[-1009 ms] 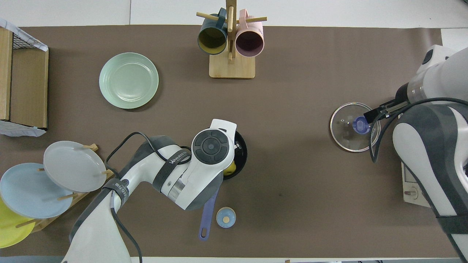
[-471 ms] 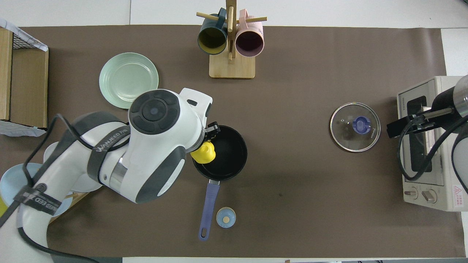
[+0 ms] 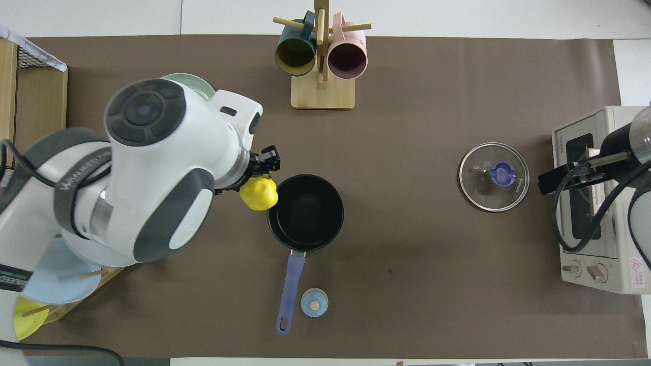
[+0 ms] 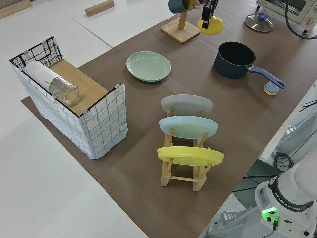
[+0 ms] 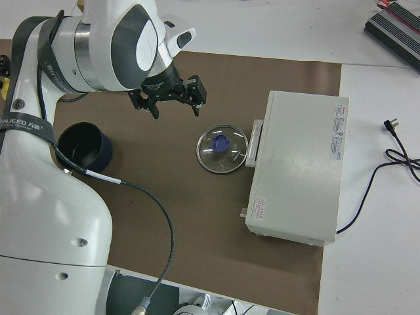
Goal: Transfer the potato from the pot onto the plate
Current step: 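Carry the yellow potato with the left gripper onto the green plate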
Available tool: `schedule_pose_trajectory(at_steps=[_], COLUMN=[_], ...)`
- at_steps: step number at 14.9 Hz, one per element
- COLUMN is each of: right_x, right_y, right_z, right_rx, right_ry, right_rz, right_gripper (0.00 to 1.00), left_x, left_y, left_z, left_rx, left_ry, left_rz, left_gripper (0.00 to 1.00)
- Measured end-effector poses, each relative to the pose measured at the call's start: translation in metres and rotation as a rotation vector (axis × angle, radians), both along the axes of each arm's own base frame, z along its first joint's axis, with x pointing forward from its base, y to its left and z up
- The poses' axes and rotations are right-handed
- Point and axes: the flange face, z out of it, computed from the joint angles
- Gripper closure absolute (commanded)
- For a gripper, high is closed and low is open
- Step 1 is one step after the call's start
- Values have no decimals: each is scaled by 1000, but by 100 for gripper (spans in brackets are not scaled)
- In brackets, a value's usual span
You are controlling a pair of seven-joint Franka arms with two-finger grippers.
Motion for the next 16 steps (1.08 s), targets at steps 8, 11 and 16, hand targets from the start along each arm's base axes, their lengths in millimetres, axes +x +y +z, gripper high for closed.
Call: schedule_pose_trajectory(at_steps=[8,11,16], right_x=[0,-1,0], right_y=[0,-1,-8], right_z=[2,4,5], right_rx=[-5,-4,-4], right_ry=[-7,-12,-12], right_rz=[-43,-46,-59], right_gripper=[0,0,0], left_x=[89,108,125], left_y=[75,83,89], left_z=[-120,-152,-170], left_rx=[23,32,64], left_ry=[-105,-129,-198], left_rz=[-215,-265,-346], left_gripper=[100,100,78])
